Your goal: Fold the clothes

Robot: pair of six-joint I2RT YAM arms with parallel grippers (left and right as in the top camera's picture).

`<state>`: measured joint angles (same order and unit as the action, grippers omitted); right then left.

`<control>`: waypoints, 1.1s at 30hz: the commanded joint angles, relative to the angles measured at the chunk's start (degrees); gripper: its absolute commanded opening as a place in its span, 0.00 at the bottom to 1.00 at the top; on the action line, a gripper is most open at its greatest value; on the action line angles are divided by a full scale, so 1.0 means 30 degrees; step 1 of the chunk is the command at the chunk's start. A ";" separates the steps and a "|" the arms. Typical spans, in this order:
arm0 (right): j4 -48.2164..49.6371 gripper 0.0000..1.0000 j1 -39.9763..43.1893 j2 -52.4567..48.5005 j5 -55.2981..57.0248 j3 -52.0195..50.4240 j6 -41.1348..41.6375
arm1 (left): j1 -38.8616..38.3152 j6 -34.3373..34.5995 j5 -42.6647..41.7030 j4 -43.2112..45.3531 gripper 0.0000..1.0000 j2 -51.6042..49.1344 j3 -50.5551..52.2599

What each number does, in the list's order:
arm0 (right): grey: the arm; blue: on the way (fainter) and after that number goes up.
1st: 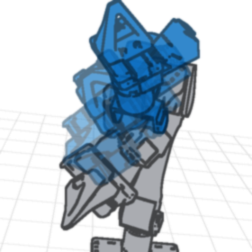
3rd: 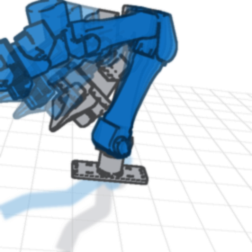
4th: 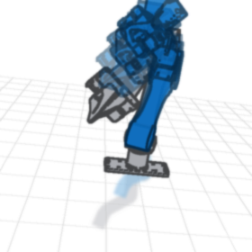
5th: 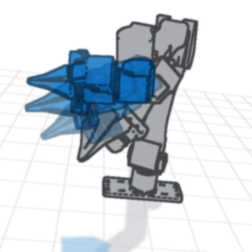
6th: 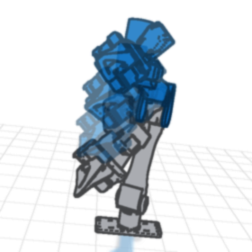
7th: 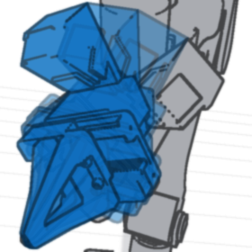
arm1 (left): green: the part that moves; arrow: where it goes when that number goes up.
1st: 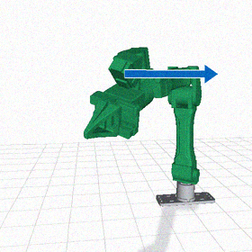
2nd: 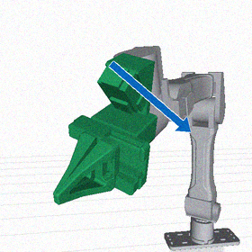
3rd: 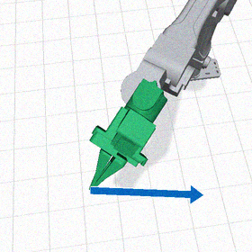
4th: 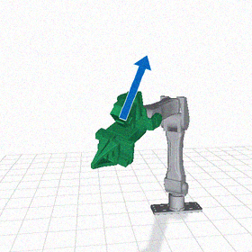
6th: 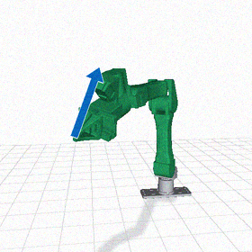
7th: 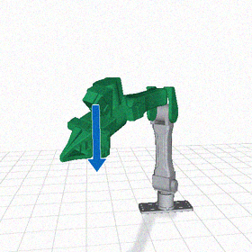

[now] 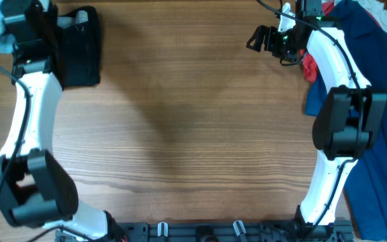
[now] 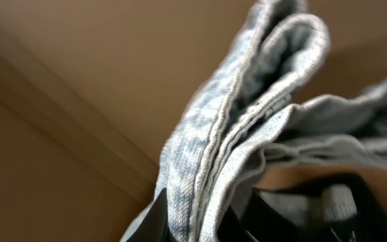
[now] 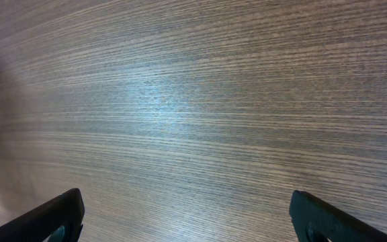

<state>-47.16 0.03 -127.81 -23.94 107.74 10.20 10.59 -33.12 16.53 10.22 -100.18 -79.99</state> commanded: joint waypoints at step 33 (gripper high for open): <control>-0.0051 0.98 -0.0328 0.0561 0.0211 0.0372 -0.0350 | 0.2135 0.2091 0.4065 0.3104 0.04 -0.2222 -0.0510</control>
<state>-47.20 -0.71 -127.81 -23.92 107.74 10.20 15.27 -30.76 29.69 16.53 -108.29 -79.99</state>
